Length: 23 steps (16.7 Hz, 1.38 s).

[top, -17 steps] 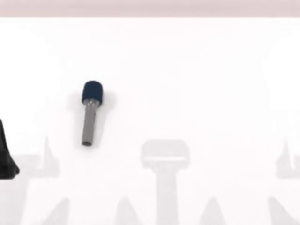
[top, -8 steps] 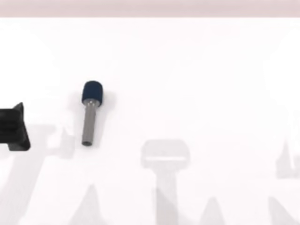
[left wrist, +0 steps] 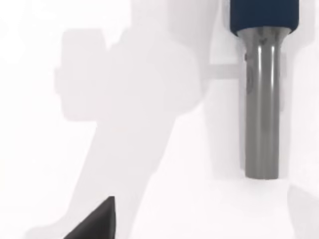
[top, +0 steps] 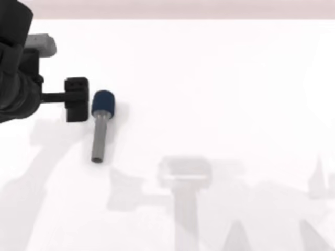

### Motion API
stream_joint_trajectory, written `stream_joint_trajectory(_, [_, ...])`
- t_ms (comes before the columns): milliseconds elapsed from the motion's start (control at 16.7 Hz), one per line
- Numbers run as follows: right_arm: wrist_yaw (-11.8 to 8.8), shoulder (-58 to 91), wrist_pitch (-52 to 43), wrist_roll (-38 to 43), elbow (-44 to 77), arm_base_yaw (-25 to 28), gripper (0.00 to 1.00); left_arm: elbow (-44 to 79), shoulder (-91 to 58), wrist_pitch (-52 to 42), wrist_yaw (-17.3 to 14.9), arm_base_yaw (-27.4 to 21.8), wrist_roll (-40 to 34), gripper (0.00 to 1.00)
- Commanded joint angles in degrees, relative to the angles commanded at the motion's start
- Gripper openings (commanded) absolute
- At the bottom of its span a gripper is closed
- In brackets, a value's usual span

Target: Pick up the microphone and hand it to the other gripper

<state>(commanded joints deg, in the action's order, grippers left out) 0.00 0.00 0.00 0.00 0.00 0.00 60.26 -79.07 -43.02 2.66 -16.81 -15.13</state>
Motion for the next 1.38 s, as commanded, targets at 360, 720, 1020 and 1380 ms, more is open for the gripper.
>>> stream_joint_trajectory(360, [0.0,0.0,0.0,0.0,0.0,0.0,1.0,17.98,-24.74,-12.67,0.61,-5.09,-4.61,1.0])
stream_joint_trajectory(720, [0.0,0.0,0.0,0.0,0.0,0.0,1.0,21.88,-29.8,-15.45,0.65,-6.29,-5.65,1.0])
stream_joint_trajectory(1020, [0.0,0.0,0.0,0.0,0.0,0.0,1.0,20.4,-30.86,-13.08,0.61,-5.97,-5.35,1.0])
stream_joint_trajectory(1380, [0.0,0.0,0.0,0.0,0.0,0.0,1.0,13.6,-38.07,1.61,0.52,-5.42,-4.65,1.0])
